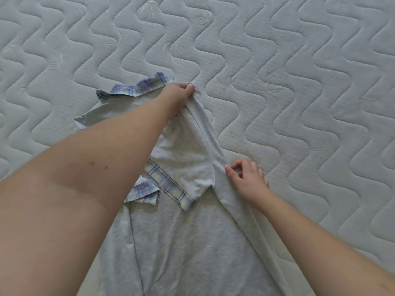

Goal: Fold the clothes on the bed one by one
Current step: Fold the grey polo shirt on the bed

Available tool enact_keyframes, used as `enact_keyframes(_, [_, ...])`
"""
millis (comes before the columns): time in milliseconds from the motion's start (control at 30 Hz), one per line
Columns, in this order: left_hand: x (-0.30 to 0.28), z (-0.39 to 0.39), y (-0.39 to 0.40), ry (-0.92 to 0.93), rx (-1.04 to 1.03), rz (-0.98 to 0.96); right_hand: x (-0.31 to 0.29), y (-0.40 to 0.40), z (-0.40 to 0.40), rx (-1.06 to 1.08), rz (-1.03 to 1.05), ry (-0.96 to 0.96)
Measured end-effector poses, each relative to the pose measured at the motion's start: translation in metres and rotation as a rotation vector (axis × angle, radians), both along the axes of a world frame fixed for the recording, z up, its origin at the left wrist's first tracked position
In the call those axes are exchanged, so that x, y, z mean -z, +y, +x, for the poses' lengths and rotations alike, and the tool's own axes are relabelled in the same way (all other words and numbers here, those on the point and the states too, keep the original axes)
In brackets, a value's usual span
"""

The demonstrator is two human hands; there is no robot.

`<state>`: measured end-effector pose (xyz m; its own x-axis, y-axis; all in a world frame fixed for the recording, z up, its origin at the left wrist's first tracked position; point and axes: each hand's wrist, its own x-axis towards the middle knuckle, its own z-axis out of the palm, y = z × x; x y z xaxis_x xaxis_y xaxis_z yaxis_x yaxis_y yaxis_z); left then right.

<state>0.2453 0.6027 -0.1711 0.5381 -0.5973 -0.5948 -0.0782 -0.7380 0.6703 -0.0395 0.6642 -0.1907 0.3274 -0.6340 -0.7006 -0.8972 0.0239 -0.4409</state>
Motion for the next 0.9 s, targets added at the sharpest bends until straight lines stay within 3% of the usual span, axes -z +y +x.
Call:
enact_keyframes(133, [-0.007,-0.003,-0.003,-0.283,0.169,-0.013,0.000,-0.002,-0.001,-0.024,0.013,-0.003])
enact_keyframes(267, [-0.023,-0.025,0.011,-0.537,0.188,-0.132,-0.002,-0.003,0.000,-0.025,-0.002,-0.004])
enact_keyframes(333, [-0.034,-0.047,0.028,-0.540,0.190,-0.214,-0.001,-0.003,0.000,-0.016,-0.004,-0.005])
enact_keyframes(433, [-0.040,-0.083,0.068,-0.489,0.247,-0.162,-0.003,-0.002,0.002,-0.007,-0.010,-0.003])
enact_keyframes(633, [-0.025,-0.153,0.157,-0.047,0.217,0.244,-0.011,0.002,0.001,-0.005,-0.056,-0.014])
enact_keyframes(800, [-0.012,-0.192,0.177,0.434,-0.272,0.077,-0.024,0.048,-0.032,0.060,-0.247,-0.189])
enact_keyframes(900, [-0.016,-0.217,0.179,0.596,-0.449,-0.037,-0.028,0.086,-0.065,-0.020,-0.251,-0.094])
